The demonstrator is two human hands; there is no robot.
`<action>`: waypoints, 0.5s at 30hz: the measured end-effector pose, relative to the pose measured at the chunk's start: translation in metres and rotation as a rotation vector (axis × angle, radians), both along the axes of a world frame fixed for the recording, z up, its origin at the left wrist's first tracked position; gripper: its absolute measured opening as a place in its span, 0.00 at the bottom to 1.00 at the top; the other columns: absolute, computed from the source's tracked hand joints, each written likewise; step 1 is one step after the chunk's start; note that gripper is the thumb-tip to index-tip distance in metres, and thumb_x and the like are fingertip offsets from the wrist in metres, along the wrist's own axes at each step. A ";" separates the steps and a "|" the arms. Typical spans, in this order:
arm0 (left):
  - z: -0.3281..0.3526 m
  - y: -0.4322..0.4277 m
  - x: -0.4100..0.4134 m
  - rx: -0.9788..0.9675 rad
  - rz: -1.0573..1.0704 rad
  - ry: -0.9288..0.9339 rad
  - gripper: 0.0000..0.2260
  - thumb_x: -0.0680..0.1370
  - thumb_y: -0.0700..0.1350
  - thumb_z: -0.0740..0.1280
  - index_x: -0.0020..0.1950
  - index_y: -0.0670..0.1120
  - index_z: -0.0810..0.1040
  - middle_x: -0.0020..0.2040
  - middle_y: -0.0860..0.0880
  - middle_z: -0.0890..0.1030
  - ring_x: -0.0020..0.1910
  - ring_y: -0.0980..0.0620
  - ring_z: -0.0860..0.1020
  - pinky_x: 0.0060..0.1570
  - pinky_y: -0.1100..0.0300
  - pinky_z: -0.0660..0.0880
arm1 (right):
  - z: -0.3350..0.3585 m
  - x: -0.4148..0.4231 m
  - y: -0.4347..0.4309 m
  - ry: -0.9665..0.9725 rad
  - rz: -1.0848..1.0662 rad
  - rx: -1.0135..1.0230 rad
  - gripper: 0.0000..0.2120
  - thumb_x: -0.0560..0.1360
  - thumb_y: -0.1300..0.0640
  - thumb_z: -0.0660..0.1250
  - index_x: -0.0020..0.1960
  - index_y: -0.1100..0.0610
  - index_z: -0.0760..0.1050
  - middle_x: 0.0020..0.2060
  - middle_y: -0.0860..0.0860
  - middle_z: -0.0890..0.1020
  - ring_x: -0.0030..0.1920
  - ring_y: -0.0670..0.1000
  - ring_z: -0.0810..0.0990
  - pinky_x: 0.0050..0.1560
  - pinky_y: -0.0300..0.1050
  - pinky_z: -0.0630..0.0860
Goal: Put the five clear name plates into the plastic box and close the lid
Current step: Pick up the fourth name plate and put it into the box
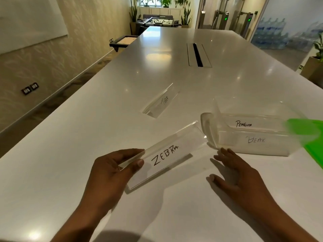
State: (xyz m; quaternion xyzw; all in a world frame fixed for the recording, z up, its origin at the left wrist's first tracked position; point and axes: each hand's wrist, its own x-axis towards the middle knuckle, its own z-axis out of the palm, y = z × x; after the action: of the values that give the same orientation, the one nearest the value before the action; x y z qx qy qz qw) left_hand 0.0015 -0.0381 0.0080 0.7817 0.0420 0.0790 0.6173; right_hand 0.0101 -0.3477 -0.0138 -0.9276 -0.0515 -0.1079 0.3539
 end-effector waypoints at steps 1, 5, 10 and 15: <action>0.001 0.000 -0.001 0.001 -0.021 0.011 0.09 0.70 0.47 0.76 0.49 0.58 0.87 0.46 0.59 0.87 0.47 0.60 0.84 0.46 0.61 0.79 | 0.003 -0.001 -0.001 0.012 0.000 0.080 0.25 0.65 0.49 0.78 0.60 0.40 0.74 0.61 0.37 0.78 0.66 0.38 0.71 0.63 0.36 0.66; 0.006 0.001 -0.003 0.010 -0.135 0.028 0.11 0.67 0.52 0.76 0.49 0.60 0.86 0.46 0.58 0.87 0.47 0.58 0.85 0.45 0.62 0.77 | 0.011 0.000 -0.004 0.131 0.055 0.323 0.34 0.61 0.41 0.77 0.65 0.44 0.73 0.59 0.36 0.79 0.60 0.36 0.76 0.60 0.37 0.71; 0.014 0.002 0.001 0.040 -0.270 0.046 0.11 0.67 0.50 0.76 0.49 0.60 0.86 0.48 0.57 0.87 0.49 0.57 0.84 0.47 0.62 0.76 | 0.019 0.002 -0.001 0.243 0.274 0.778 0.40 0.61 0.54 0.81 0.69 0.51 0.69 0.62 0.49 0.80 0.60 0.52 0.80 0.54 0.45 0.78; 0.025 -0.004 0.004 0.072 -0.357 0.012 0.13 0.65 0.54 0.75 0.49 0.59 0.86 0.48 0.57 0.87 0.50 0.58 0.84 0.44 0.65 0.80 | 0.025 -0.002 0.000 0.192 0.338 0.783 0.27 0.62 0.53 0.77 0.60 0.56 0.78 0.63 0.50 0.79 0.62 0.52 0.78 0.47 0.43 0.79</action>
State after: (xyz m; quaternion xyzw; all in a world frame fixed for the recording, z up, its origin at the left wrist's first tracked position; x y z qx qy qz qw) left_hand 0.0052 -0.0416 0.0334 0.7988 -0.0968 -0.0350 0.5927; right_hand 0.0081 -0.3474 0.0114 -0.7079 -0.1247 0.0271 0.6947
